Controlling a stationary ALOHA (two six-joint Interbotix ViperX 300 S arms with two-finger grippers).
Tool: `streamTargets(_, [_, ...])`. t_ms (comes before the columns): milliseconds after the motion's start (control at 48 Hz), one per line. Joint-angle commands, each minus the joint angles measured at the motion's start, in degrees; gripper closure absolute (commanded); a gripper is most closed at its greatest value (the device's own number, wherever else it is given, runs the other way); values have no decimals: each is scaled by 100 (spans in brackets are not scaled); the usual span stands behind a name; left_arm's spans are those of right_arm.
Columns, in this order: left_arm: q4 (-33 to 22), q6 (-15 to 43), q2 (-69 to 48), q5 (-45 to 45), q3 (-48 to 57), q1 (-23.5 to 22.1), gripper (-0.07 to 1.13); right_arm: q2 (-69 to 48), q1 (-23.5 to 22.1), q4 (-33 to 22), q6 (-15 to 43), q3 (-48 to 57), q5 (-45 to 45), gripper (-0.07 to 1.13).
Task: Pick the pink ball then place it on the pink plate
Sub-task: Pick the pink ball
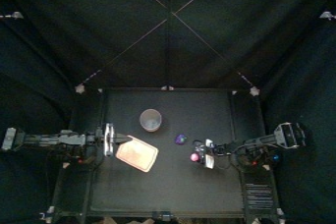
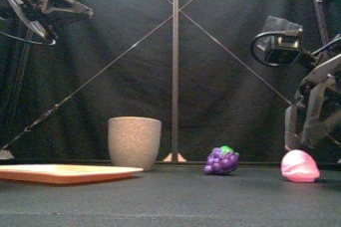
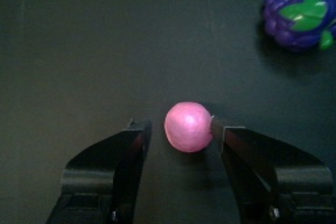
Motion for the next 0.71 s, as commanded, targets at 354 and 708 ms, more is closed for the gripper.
streamTargets(354, [-62, -9, 35, -123, -53, 0, 97, 870, -18, -18, 0, -545, 255, 20])
streamTargets(708, [-158, -9, 26, -123, 0, 0, 97, 923, 9, -35, -9, -853, 255, 33])
